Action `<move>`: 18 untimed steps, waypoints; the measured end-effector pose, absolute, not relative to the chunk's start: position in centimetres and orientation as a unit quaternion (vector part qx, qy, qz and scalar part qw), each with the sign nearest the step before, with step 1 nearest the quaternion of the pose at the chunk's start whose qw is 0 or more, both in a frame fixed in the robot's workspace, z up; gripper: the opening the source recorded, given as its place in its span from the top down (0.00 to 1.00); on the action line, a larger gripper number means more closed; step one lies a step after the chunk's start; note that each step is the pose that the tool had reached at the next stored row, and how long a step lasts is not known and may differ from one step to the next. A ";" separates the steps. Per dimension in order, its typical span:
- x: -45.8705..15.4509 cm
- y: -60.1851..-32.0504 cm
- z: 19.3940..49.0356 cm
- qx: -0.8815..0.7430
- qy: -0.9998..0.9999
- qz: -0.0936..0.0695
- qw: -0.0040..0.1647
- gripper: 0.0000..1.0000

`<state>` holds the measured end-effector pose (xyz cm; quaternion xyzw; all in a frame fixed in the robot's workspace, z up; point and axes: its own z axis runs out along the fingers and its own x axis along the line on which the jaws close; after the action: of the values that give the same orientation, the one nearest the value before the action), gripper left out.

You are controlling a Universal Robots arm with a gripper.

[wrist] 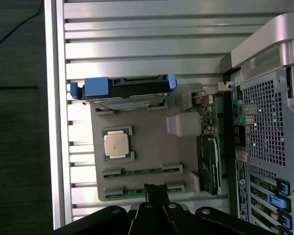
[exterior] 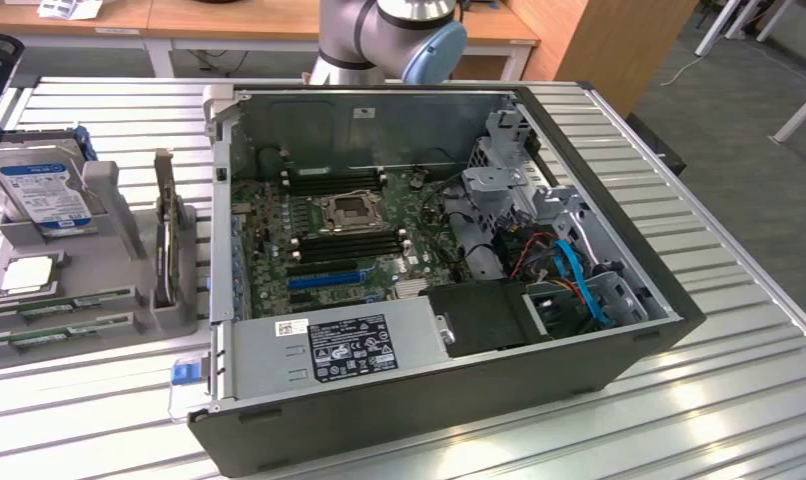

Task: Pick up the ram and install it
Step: 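Reach for the ram, then pick up the ram and move it above insertion slot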

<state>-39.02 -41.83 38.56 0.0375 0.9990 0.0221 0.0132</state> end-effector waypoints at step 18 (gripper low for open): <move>-39.0 -41.8 38.6 0.028 0.999 0.022 0.013 0.90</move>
<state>-39.02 -41.84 38.57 0.0281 0.9993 0.0222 0.0130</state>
